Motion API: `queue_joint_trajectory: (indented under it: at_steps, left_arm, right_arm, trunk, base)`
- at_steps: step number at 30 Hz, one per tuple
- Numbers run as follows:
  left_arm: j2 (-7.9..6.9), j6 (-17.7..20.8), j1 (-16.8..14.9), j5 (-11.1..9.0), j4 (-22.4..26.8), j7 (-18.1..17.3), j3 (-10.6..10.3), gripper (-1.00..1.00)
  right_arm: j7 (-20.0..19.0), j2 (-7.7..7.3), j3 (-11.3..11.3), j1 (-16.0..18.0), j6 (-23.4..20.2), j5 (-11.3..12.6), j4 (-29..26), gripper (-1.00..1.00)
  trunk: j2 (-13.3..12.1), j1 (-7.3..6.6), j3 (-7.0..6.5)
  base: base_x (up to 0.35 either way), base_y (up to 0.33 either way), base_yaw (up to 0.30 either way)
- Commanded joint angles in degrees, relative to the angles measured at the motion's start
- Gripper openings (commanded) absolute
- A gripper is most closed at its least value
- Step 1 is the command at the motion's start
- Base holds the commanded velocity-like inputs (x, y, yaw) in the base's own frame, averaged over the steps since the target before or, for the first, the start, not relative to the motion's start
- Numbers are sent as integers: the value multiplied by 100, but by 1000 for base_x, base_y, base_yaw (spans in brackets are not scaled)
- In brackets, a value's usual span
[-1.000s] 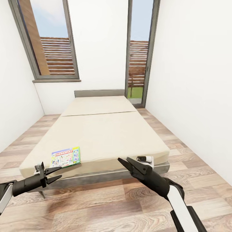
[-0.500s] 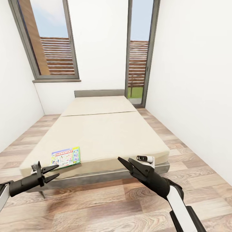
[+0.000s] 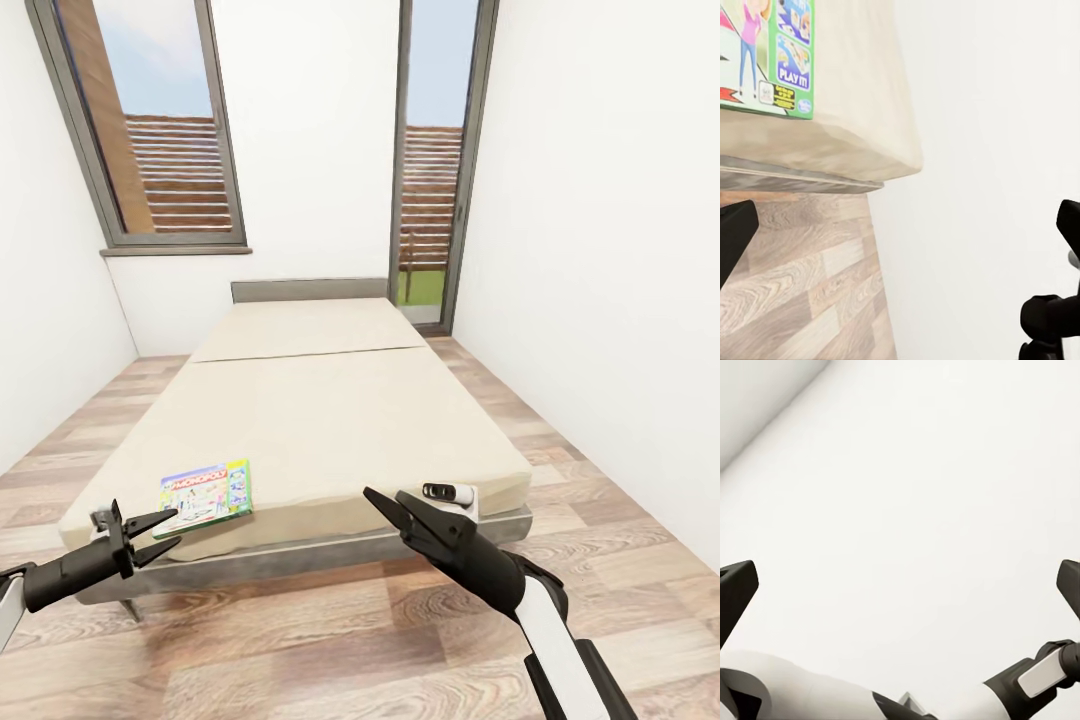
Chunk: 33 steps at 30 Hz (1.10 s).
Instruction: Put all the toys in the child's room - the three board games (two on the bed and one on the table), the two jigsaw puzzles on the table, and the tennis ball on the table - inside the toy box on the table in the child's room.
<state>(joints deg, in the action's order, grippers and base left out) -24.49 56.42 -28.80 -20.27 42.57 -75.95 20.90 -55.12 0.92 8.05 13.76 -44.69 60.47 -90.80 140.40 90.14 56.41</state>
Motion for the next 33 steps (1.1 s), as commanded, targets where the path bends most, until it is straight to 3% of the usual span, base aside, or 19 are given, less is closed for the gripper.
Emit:
queue_joint_trajectory:
  at_steps: [1, 13, 20, 24, 28, 33]
  left_arm:
    - [0, 48, -3, -12, -1, -8, 3, 100]
    - [13, 46, -3, -11, -3, -7, 11, 100]
    - [14, 52, -3, 0, -4, -1, 13, 100]
    - [22, 49, -3, 9, -4, 42, 9, 100]
    - [48, -53, -3, -1, -3, 372, 4, 100]
    - [109, -218, -3, -45, -1, 688, 11, 100]
  right_arm:
    - [2, 0, -1, 3, -31, 17, 1, 100]
    - [2, -17, -12, 3, -31, -48, 8, 100]
    - [2, -2, -13, 4, -26, -51, 9, 100]
    - [2, 3, -13, 4, -25, -52, 10, 100]
    - [2, 5, -14, 4, -23, -53, 10, 100]
    - [2, -4, -14, 4, -23, -53, 10, 100]
  trunk:
    - [2, -1, 5]
    - [2, -1, 5]
    - [283, 153, 131]
    - [290, 164, 219]
    - [295, 174, 308]
    - [295, 174, 308]
  base:
    - [18, 11, 0]
    - [4, 2, 0]
    - [0, 0, 0]
    - [0, 0, 0]
    - [0, 0, 0]
    - [0, 0, 0]
